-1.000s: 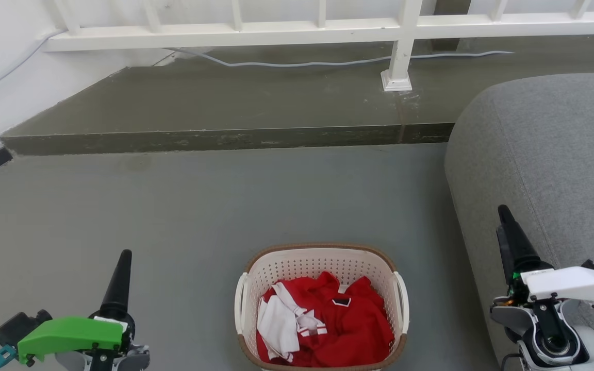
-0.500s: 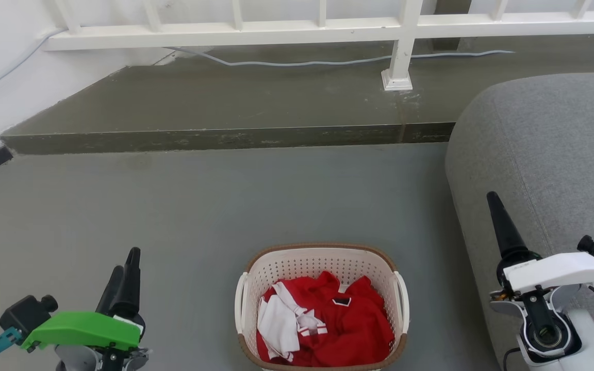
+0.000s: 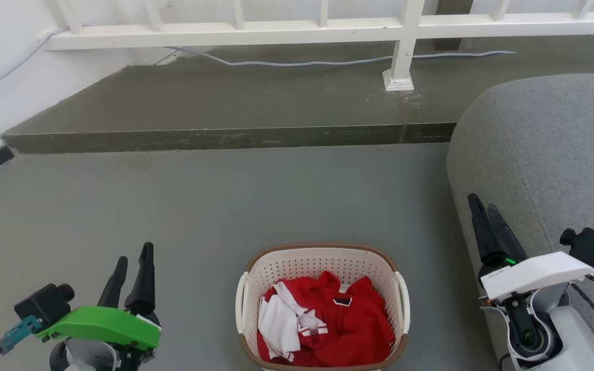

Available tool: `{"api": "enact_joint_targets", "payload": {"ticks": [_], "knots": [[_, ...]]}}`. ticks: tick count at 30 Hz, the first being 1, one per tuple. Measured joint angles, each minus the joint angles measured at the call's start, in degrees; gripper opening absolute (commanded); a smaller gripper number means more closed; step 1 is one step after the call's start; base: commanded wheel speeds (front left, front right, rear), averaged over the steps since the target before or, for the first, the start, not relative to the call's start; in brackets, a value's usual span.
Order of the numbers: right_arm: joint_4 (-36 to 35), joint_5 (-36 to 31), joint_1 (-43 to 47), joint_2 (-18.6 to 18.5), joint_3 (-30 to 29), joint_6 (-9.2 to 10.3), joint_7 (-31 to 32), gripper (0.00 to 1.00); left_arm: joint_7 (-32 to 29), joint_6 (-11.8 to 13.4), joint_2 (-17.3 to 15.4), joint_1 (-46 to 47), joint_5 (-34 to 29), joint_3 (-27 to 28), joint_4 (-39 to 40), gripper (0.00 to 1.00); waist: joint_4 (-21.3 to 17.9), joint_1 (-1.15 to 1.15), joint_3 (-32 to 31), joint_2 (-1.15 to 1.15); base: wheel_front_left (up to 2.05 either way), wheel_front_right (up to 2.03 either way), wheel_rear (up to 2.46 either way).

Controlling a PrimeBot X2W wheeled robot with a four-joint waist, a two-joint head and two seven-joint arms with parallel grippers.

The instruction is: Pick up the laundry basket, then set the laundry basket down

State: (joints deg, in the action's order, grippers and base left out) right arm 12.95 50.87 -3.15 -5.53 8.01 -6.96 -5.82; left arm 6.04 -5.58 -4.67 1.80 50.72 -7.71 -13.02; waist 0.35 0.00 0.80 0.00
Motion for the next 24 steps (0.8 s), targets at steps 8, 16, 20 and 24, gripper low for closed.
{"api": "enact_joint_targets", "payload": {"ticks": [8,16,20,24], "knots": [[0.01,-7.16,-0.02,0.1,0.52,0.98,-1.72,1.0,1.59,0.52,0.32,0.03,-6.78,-0.49,0.68,1.0,0.07,0.0,0.07,0.0,0.0,0.0,0.0],[-0.04,-13.37,-0.49,0.23,1.02,1.58,-2.81,1.0,2.93,0.53,0.59,0.08,-12.22,-1.11,1.47,1.0,0.09,0.0,0.19,0.0,0.0,0.0,0.0],[-0.2,-16.7,-0.72,0.33,1.48,1.59,-3.75,1.0,3.67,0.53,0.8,0.38,-14.79,-1.26,2.34,1.0,0.08,0.0,0.23,0.0,0.0,0.0,0.0],[-0.38,-19.83,-1.04,0.52,1.7,1.59,-4.33,1.0,4.31,0.53,1.02,0.85,-17.9,-1.34,2.9,1.0,0.06,0.0,0.26,0.0,0.0,0.0,0.0]]}}
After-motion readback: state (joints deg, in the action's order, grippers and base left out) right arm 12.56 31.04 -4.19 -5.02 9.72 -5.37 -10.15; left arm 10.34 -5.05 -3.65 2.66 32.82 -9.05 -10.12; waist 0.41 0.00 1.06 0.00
